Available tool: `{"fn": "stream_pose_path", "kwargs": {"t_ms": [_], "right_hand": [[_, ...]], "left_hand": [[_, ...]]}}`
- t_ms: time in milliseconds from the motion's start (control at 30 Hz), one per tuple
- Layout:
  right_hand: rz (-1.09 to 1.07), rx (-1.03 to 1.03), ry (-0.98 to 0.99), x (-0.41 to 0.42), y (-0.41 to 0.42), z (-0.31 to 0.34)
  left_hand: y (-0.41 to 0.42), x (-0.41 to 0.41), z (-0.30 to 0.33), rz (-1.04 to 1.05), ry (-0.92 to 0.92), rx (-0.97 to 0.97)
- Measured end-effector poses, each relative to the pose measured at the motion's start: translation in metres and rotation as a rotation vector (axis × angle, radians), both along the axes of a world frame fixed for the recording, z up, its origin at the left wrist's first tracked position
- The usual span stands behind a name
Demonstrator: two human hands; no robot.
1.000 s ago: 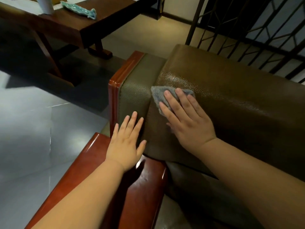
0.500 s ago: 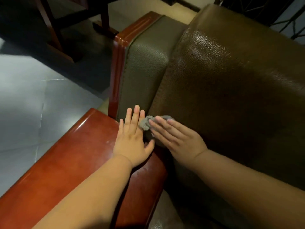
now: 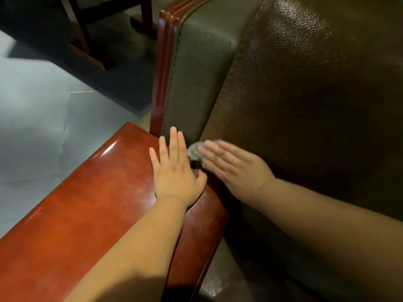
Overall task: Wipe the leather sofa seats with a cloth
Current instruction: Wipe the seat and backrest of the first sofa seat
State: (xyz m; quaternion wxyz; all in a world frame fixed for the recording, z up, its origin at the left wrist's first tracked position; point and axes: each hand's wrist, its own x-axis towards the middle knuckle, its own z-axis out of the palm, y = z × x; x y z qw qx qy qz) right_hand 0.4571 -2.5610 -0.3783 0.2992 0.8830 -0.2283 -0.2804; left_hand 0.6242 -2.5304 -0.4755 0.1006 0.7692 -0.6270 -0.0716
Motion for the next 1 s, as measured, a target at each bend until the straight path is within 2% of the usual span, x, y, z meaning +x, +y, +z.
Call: {"fn": "stream_pose_path", "kwargs": {"t_ms": [133, 333, 367, 433, 500, 600, 633, 700, 833, 867, 900, 1000], "right_hand": [[-0.081, -0.204, -0.333, 0.013, -0.012, 0.011], [0.017, -0.031, -0.151, -0.025, 0.007, -0.021], [0.036, -0.075, -0.237, -0.04, 0.009, -0.018], [0.018, -0.255, -0.549, -0.072, 0.014, 0.002], [-0.145, -0.431, -0.848, -0.103, 0.023, 0.038], [-0.459, -0.582, -1.078, -0.121, 0.022, 0.07], [-0.489, -0.589, -1.084, -0.116, 0.02, 0.066], [-0.418, -0.519, -0.969, -0.1, 0.022, 0.035], [-0.101, -0.243, -0.449, -0.096, 0.04, -0.025], [-0.067, -0.24, -0.437, -0.107, 0.042, -0.02], [-0.046, -0.281, -0.504, -0.12, 0.042, -0.007], [-0.167, -0.493, -0.839, -0.176, 0.042, 0.062]], "left_hand": [[-0.002, -0.003, -0.002, -0.016, 0.063, -0.021], [-0.002, -0.001, -0.005, -0.134, 0.099, -0.109], [-0.001, -0.001, -0.005, -0.15, 0.093, -0.134], [0.001, 0.0, -0.005, -0.201, 0.049, -0.177], [0.001, -0.001, -0.005, -0.268, -0.004, -0.198], [-0.001, -0.001, -0.006, -0.299, -0.038, -0.183], [-0.002, 0.0, -0.008, -0.296, -0.036, -0.175], [-0.002, 0.002, -0.01, -0.293, -0.025, -0.187], [-0.003, 0.001, -0.009, -0.283, -0.032, -0.192], [-0.002, -0.001, -0.007, -0.279, -0.037, -0.183], [0.0, -0.001, -0.005, -0.269, -0.038, -0.162], [0.02, -0.01, -0.003, -0.263, 0.012, -0.075]]}}
